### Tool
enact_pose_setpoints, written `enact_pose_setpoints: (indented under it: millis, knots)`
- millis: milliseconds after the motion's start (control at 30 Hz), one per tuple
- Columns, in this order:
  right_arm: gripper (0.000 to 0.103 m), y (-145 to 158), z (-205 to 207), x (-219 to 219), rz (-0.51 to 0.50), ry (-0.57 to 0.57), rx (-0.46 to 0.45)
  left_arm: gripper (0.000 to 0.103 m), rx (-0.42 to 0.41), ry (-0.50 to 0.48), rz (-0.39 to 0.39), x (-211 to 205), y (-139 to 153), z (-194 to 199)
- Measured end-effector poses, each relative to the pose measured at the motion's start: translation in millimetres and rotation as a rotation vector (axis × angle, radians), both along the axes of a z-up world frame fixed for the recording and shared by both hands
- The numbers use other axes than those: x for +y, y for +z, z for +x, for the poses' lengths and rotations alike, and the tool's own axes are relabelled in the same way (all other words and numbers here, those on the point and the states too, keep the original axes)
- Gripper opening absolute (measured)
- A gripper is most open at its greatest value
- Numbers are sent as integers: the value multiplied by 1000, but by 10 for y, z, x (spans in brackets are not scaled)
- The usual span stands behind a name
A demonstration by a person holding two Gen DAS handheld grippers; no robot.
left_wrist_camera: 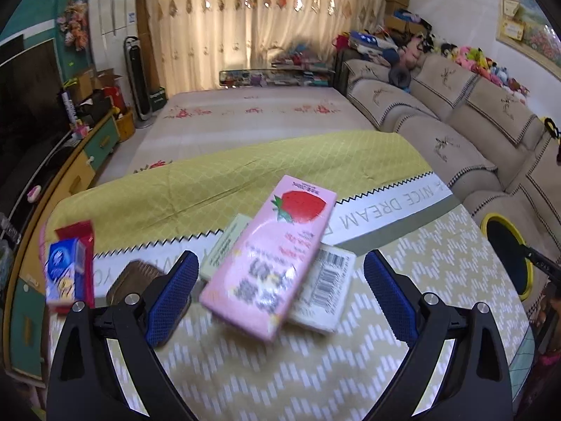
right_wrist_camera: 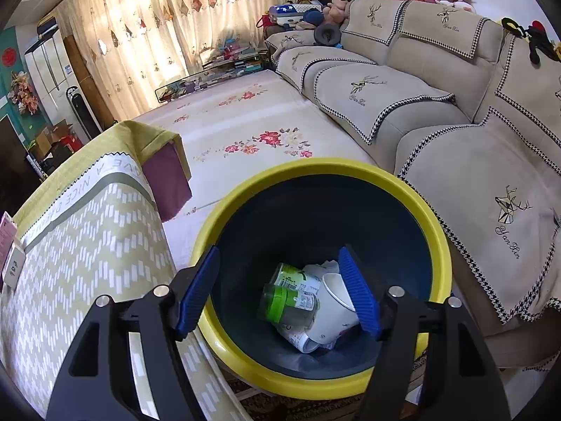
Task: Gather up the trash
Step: 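Grasp the pink strawberry drink carton with the left gripper, then carry the pink carton over the bin and open the left gripper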
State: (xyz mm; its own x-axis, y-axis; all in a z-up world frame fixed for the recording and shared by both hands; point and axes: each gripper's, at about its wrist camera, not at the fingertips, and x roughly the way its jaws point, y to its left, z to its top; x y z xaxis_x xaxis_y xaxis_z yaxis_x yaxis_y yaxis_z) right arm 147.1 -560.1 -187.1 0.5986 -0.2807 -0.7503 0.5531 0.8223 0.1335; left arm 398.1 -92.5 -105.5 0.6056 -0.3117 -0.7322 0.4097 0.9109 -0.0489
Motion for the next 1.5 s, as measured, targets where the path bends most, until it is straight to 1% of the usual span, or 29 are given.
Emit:
enact_pose_setpoints:
  millis: [200,233,367,533,567,600,667,700,800,933,1033,1200,1333,1500]
  knots:
    - [67,1,124,27,4,0,10,94,35,-37,32,-66,-162,283]
    - [67,-5,148,40,3,1,13,92,37,-43,34,-88,-181,306]
    - [67,-5,196,75,-13,3,28,78,49,-56,41,-105,-250,406]
    - [68,-6,185,46,-4,-8,25,71,43,-76,52,-142,-304,425]
    - [68,-7,186,43,-3,-9,26,67,41,-79,55,-158,-306,415]
    - [68,-9,185,44,-2,-10,26,65,43,-87,57,-169,-314,412]
    - [68,-6,188,47,-4,-8,26,53,51,-97,52,-193,-329,403]
    - [68,-3,188,49,-5,-7,26,51,56,-102,48,-197,-332,395]
    - [68,16,179,61,-3,-4,18,51,43,-99,44,-205,-300,337]
    - [68,66,117,88,-3,3,2,50,0,-95,49,-224,-159,152]
    - [68,106,53,95,0,6,-12,50,-43,-101,47,-256,33,-79]
    - [68,194,-112,86,3,10,-44,50,-68,-139,38,-445,295,-458]
    - [68,265,-301,18,7,3,-75,51,-67,-196,30,-747,405,-829]
    - [68,305,-548,-96,8,1,-95,51,-55,-283,9,-1253,427,-1244]
